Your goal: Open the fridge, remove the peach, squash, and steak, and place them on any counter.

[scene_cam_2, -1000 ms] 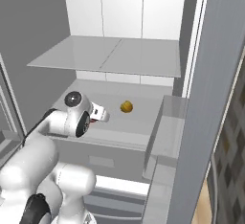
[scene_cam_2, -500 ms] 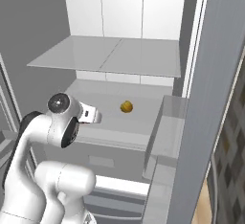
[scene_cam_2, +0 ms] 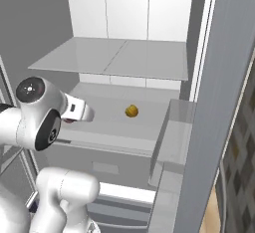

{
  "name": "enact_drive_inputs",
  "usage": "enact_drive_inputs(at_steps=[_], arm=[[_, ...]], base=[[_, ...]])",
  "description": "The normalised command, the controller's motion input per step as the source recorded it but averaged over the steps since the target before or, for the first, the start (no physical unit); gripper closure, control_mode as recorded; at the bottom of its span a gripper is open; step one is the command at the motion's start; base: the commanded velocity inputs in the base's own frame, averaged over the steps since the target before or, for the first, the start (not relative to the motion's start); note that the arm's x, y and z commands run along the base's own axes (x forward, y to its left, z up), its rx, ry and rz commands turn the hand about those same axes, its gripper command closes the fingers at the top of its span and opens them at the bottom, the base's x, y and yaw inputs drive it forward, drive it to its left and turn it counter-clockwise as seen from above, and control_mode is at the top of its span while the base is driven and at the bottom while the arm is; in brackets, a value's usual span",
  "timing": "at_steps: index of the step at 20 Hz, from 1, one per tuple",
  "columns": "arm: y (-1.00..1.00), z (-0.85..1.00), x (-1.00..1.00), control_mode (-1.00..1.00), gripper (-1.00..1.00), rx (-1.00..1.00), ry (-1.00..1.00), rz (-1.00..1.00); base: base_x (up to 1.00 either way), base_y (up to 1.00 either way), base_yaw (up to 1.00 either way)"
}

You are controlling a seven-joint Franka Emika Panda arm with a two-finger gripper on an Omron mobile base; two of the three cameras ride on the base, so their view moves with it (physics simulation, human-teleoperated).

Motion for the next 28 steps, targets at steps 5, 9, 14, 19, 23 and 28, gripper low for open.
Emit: enact_drive_inputs(at_steps=[5, 9, 14, 19, 23, 28], arm=[[0.0, 0.29, -0.65, -1.0, 1.0, 0.0, 0.0, 0.0], [-0.01, 0.02, -0.31, -1.0, 1.0, 0.0, 0.0, 0.0], [0.0, 0.0, -0.16, 1.0, 1.0, 0.0, 0.0, 0.0], [0.0, 0.0, 0.0, 1.0, 1.0, 0.0, 0.0, 0.0], [0.0, 0.0, 0.0, 1.0, 1.0, 0.0, 0.0, 0.0], [0.0, 0.0, 0.0, 1.0, 1.0, 0.0, 0.0, 0.0]], base=[[0.0, 0.0, 0.0], [0.0, 0.0, 0.0], [-0.8, -0.05, 0.0], [-1.0, -0.13, 0.0], [-1.0, 0.04, 0.01], [-0.98, 0.53, 0.01]])
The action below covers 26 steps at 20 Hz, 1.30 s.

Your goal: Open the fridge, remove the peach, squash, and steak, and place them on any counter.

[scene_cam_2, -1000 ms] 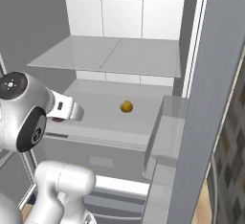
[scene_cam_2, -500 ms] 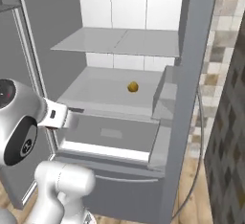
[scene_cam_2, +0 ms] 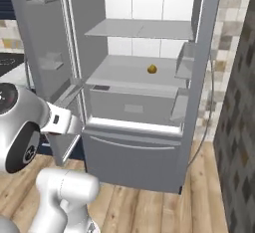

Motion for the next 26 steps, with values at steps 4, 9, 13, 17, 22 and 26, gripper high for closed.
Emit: enact_drive_inputs(at_steps=[4, 9, 13, 17, 22, 26], arm=[[0.0, 0.0, 0.0, 1.0, 1.0, 0.0, 0.0, 0.0], [0.0, 0.0, 0.0, 1.0, 1.0, 0.0, 0.0, 0.0], [0.0, 0.0, 0.0, 1.0, 1.0, 0.0, 0.0, 0.0], [0.0, 0.0, 0.0, 1.0, 1.0, 0.0, 0.0, 0.0], [0.0, 0.0, 0.0, 1.0, 1.0, 0.0, 0.0, 0.0], [0.0, 0.0, 0.0, 1.0, 1.0, 0.0, 0.0, 0.0]], base=[[-0.79, 0.95, -0.01], [-0.09, 1.0, -0.01], [0.26, 1.0, 0.0], [0.77, 1.0, -0.03], [1.0, 0.47, -0.02], [1.0, 0.15, 0.0]])
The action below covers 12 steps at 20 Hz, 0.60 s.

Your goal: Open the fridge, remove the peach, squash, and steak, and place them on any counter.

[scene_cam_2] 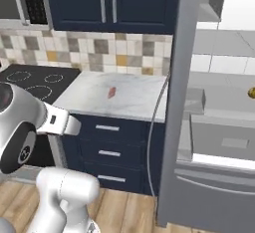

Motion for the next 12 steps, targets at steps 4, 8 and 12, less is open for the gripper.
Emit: enact_drive_inputs(at_steps=[4, 8, 12], arm=[[0.0, 0.0, 0.0, 1.0, 1.0, 0.0, 0.0, 0.0], [0.0, 0.0, 0.0, 1.0, 1.0, 0.0, 0.0, 0.0], [0.0, 0.0, 0.0, 1.0, 1.0, 0.0, 0.0, 0.0]], base=[[1.0, 0.07, 0.0], [1.0, 0.19, 0.0], [0.86, 0.24, 0.0]])
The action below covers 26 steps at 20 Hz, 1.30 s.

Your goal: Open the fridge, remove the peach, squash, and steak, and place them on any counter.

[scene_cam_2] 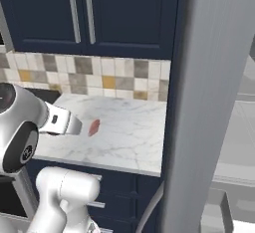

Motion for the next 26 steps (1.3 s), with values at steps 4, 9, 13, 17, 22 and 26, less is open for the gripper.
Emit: enact_drive_inputs(at_steps=[4, 9, 13, 17, 22, 26], arm=[[0.19, -0.37, 0.04, -1.0, 1.0, -0.03, 0.21, 0.0], [0.04, -0.55, 0.47, -1.0, 1.0, 0.0, 0.31, 0.0], [0.0, -0.27, 1.0, -1.0, 1.0, 0.0, 0.19, 0.0], [0.0, -0.67, 1.0, -1.0, 1.0, 0.0, 0.2, -0.01], [-0.1, -1.0, 1.0, -1.0, 1.0, 0.0, 0.08, 0.0], [-0.25, -0.86, 1.0, -1.0, 1.0, 0.0, 0.06, 0.0]], base=[[0.0, 0.05, 0.0], [0.0, 0.0, 0.0], [0.0, 0.0, 0.0], [0.0, 0.0, 0.0], [0.0, 0.0, 0.0], [0.0, 0.0, 0.0]])
